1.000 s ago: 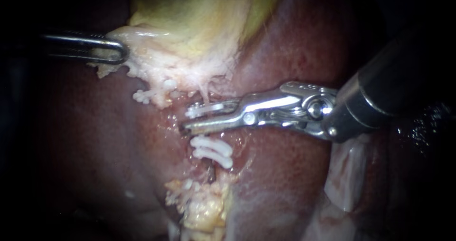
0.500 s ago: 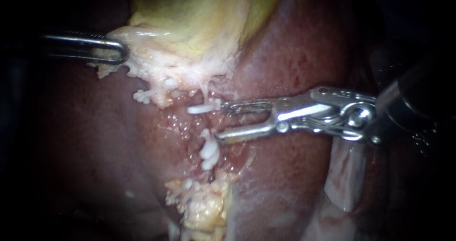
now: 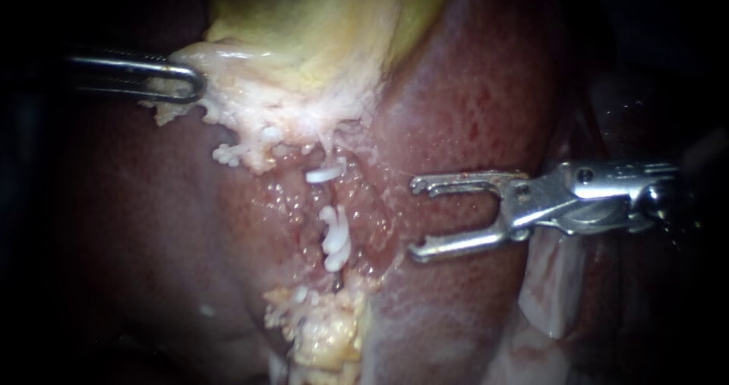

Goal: Going back third clip right tube

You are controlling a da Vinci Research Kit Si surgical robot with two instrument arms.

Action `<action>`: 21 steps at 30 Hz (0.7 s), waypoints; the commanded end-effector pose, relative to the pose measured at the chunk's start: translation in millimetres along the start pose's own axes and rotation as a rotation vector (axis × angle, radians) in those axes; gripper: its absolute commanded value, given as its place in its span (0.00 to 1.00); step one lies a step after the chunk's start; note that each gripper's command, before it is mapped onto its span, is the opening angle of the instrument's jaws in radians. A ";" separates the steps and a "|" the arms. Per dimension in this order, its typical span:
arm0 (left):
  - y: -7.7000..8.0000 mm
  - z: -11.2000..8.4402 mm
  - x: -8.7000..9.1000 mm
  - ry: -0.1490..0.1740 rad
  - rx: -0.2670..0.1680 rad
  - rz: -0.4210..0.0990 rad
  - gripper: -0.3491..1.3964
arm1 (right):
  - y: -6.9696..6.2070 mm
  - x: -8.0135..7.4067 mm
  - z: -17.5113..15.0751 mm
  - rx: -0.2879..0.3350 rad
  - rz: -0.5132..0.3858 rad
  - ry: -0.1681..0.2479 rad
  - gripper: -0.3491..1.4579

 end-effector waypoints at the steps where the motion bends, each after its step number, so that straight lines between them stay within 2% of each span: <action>1: 0.0 0.2 -0.1 0.001 0.004 0.001 0.00 | 0.0 0.0 -0.2 0.001 -0.004 0.000 0.47; 7: -0.1 1.5 -1.1 0.000 -0.003 0.006 0.00 | 0.2 0.6 -1.4 0.004 -0.028 0.000 0.47; 11: -0.8 3.0 -2.1 0.001 -0.012 0.012 0.00 | 0.3 0.8 -1.8 0.004 -0.043 0.001 0.47; 16: -1.5 4.5 -2.9 -0.009 -0.015 0.018 0.00 | 0.2 0.9 -2.0 0.005 -0.043 0.001 0.47; 21: -1.5 5.6 -3.6 -0.016 -0.017 0.023 0.00 | 0.2 0.9 -2.1 0.006 -0.049 0.001 0.47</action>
